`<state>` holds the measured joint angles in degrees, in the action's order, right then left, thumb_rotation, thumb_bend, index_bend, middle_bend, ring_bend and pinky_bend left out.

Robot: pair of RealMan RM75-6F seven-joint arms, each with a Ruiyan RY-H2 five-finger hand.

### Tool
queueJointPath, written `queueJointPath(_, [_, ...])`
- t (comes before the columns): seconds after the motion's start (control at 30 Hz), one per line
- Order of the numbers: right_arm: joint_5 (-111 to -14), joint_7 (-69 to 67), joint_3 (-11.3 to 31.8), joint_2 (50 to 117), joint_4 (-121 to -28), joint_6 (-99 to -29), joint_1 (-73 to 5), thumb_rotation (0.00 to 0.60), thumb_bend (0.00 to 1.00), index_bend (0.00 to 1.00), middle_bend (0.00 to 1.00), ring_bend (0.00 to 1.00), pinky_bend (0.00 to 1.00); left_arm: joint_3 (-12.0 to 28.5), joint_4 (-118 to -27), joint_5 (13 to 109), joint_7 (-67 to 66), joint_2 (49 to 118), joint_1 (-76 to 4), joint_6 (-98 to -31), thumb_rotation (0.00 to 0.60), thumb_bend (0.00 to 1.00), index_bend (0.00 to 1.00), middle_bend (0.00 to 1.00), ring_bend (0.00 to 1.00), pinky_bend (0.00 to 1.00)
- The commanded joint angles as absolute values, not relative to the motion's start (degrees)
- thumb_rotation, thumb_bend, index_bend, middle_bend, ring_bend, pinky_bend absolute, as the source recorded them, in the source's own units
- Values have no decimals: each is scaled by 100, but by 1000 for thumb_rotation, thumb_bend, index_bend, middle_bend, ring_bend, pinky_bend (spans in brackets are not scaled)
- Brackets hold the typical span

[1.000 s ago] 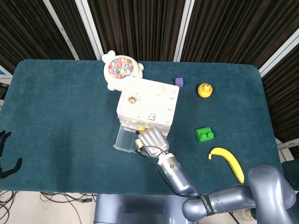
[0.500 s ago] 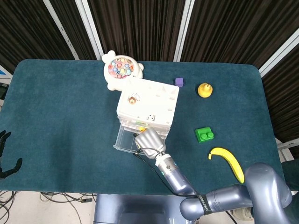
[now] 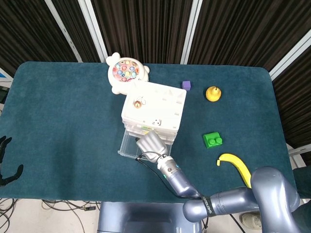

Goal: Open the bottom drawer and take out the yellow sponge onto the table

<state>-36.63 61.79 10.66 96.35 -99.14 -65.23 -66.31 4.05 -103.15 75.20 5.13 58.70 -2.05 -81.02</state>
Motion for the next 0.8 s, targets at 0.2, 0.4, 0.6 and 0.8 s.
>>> queueJointPath(0.2, [-3625, 6259, 1023, 9658, -9798, -6507, -6720, 600, 204, 407, 1000, 1000, 1000, 408, -10318, 7521, 503, 5874, -202, -8120, 600, 359, 34, 0, 0, 0])
queueJointPath(0.4, [-3620, 6279, 997, 9696, -9739, -6482, -6770, 600, 204, 408, 1000, 1000, 1000, 410, -10320, 7514, 498, 5876, -199, -8126, 600, 359, 34, 0, 0, 0])
queueJointPath(0.6, [-3568, 6349, 982, 9747, -9653, -6438, -6851, 600, 204, 408, 1000, 1000, 1000, 407, -10321, 7513, 504, 5873, -198, -8123, 600, 359, 34, 0, 0, 0])
queueJointPath(0.8, [-3542, 6409, 948, 9823, -9535, -6425, -6908, 600, 204, 411, 1000, 1000, 1000, 404, -10322, 7518, 510, 5869, -200, -8117, 600, 359, 34, 0, 0, 0])
